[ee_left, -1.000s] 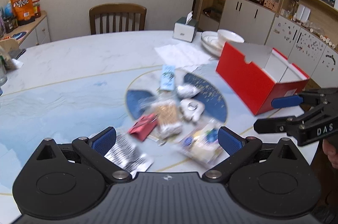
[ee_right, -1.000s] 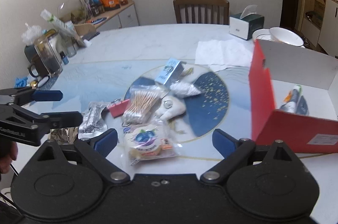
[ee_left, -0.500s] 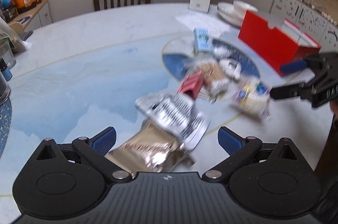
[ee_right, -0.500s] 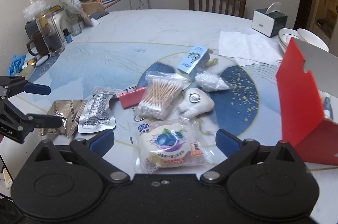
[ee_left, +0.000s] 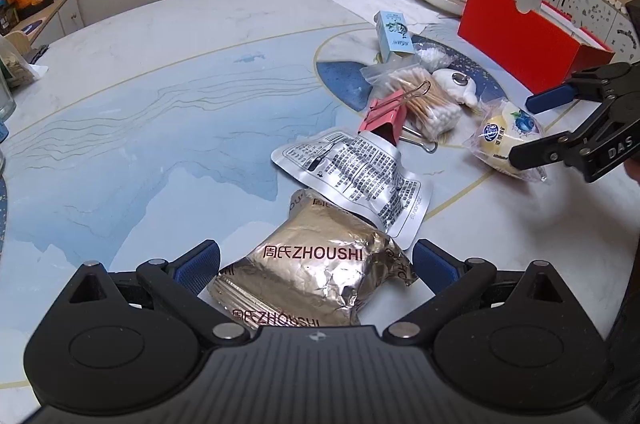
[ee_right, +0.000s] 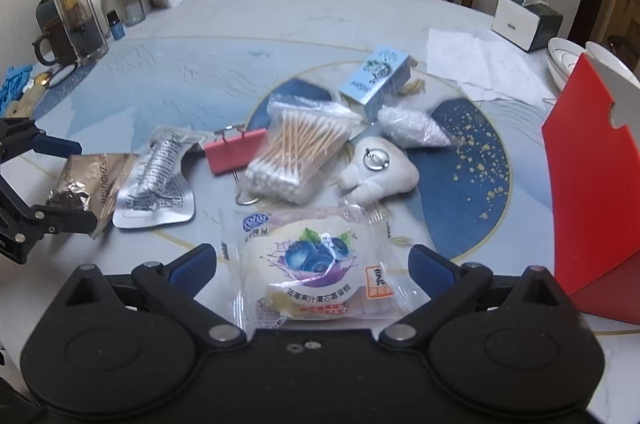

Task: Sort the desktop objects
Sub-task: 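Move both tools back over the pile of items on the table, then grasp the gold ZHOUSHI bag with the left gripper while the right grasps the blueberry bread bag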

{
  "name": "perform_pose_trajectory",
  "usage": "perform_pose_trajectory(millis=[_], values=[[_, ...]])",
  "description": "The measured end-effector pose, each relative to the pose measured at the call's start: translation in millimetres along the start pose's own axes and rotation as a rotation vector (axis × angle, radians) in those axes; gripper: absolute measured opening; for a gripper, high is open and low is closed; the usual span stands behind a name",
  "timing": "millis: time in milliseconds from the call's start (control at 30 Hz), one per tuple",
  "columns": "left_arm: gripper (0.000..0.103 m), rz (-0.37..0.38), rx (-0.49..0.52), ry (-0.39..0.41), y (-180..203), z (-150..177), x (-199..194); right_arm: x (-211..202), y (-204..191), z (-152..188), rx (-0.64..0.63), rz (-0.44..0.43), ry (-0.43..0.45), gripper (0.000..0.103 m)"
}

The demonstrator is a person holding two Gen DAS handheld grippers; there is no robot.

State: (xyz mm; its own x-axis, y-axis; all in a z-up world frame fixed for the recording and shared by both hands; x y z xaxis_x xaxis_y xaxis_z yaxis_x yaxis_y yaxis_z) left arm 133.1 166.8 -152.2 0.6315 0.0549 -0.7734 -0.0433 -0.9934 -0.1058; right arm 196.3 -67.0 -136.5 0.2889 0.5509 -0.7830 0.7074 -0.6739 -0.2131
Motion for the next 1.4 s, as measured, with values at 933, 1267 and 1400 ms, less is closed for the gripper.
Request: perform_pose_trajectory(millis=[933, 1267, 1400], values=[[0.076, -0.003, -0.013, -0.024, 5, 15, -5, 5, 2, 6, -0.002, 0.009, -0.026, 0.086], [0.061, -0.052, -0.023, -0.019, 13, 10, -11, -7, -3, 7, -0.021, 0.000, 0.003, 0.070], [0.059, -0.057, -0.035, -0.013, 17, 7, -15, -13, -5, 6, -0.024, -0.017, 0.010, 0.058]])
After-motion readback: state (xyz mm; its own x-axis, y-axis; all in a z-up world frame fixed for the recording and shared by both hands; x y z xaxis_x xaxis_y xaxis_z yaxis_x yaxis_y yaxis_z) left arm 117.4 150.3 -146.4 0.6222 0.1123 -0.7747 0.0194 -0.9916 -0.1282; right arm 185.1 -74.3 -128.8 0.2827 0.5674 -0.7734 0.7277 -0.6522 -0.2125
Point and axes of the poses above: each gripper's, at about its wrist camera, not at the fingertips, and x roughly the way its jaws point, y to its right, z to its underside, the point moved 4 cm from there along x, roughly the way its jaws point, and after that the axes turned 12 degrees about -z, right-handed, at the moved point
